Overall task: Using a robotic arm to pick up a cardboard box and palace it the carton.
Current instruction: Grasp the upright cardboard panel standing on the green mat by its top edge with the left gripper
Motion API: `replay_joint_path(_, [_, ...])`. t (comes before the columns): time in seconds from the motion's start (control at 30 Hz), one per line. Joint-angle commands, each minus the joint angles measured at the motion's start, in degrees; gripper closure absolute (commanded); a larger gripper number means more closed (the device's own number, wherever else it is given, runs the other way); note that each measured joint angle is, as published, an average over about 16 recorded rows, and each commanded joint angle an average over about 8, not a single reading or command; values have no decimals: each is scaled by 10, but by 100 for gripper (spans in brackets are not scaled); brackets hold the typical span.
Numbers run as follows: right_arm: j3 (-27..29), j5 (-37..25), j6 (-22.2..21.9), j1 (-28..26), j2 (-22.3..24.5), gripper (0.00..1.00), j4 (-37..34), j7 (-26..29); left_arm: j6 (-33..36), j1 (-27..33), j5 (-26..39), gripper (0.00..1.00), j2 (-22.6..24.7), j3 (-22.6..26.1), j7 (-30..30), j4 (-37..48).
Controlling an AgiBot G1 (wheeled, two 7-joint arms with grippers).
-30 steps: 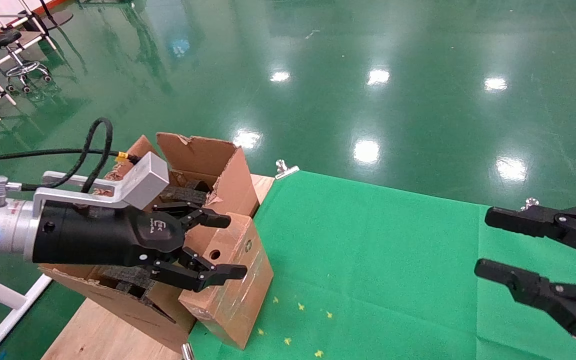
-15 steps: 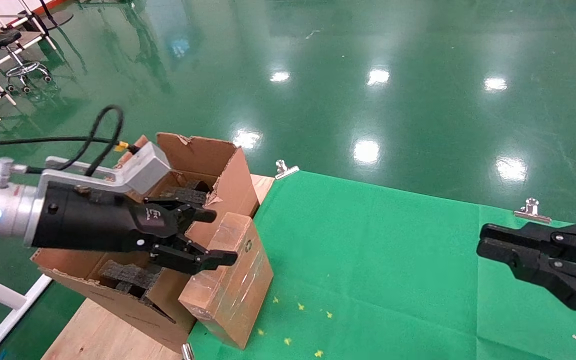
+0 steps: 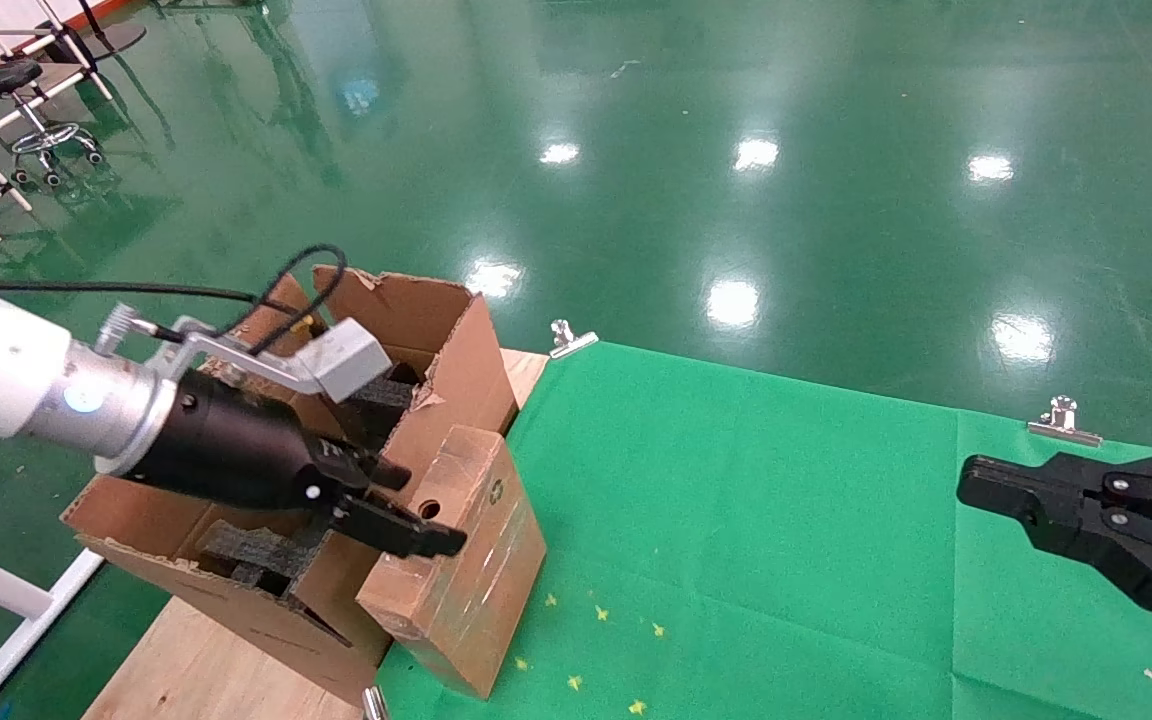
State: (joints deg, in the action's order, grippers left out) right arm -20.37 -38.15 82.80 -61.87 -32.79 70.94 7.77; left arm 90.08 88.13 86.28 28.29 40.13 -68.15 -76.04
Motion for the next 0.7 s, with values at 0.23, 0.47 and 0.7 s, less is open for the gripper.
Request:
replay_joint_path(0.23, [0,0,0,0,0,13,0,0,-5,19,7,13,8,48,-47,-2])
replay_joint_path(0.47, [0,0,0,0,0,0,0,0,-6,28,11,96,12,67,-61,-4])
replay_joint_path(0.7, [0,0,0,0,0,0,0,0,-6,29,11,100,12,68,-62,-4])
